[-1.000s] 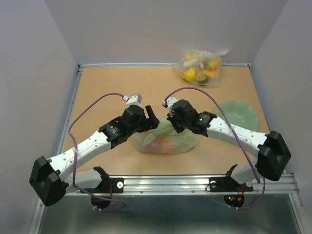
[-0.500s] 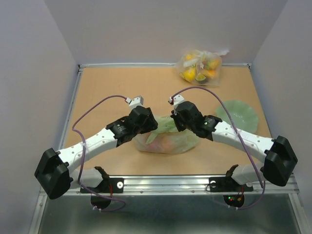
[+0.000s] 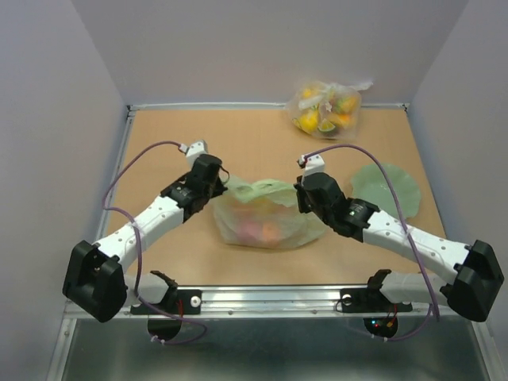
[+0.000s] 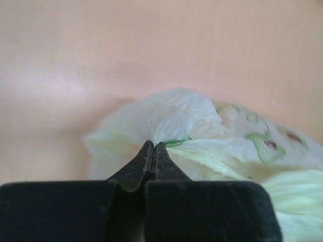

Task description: Untie the knot of the plastic bag and take out the fruit

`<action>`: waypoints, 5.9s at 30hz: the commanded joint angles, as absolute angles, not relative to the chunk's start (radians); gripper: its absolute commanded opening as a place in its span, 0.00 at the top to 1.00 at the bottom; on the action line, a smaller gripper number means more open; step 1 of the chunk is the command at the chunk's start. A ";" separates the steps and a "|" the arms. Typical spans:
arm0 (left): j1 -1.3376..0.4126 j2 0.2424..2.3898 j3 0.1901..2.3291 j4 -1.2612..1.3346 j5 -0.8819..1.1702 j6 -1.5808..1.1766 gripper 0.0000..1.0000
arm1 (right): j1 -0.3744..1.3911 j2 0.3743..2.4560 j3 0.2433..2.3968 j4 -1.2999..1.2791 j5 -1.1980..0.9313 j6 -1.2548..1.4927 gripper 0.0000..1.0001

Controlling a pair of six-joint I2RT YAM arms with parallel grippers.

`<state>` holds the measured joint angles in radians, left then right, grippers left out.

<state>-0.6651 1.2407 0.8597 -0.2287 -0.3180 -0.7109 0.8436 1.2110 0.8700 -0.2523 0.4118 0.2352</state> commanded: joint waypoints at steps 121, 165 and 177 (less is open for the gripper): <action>-0.885 1.169 0.781 0.208 -0.235 0.341 0.18 | 0.723 1.620 1.592 -0.500 0.061 0.118 1.00; -1.032 0.844 0.616 0.127 -0.144 -0.477 0.20 | 0.442 1.625 1.588 -0.382 -0.084 0.271 0.18; -1.034 0.929 0.729 0.052 -0.202 -0.431 0.20 | 0.557 1.368 1.368 -0.382 -0.049 0.452 0.18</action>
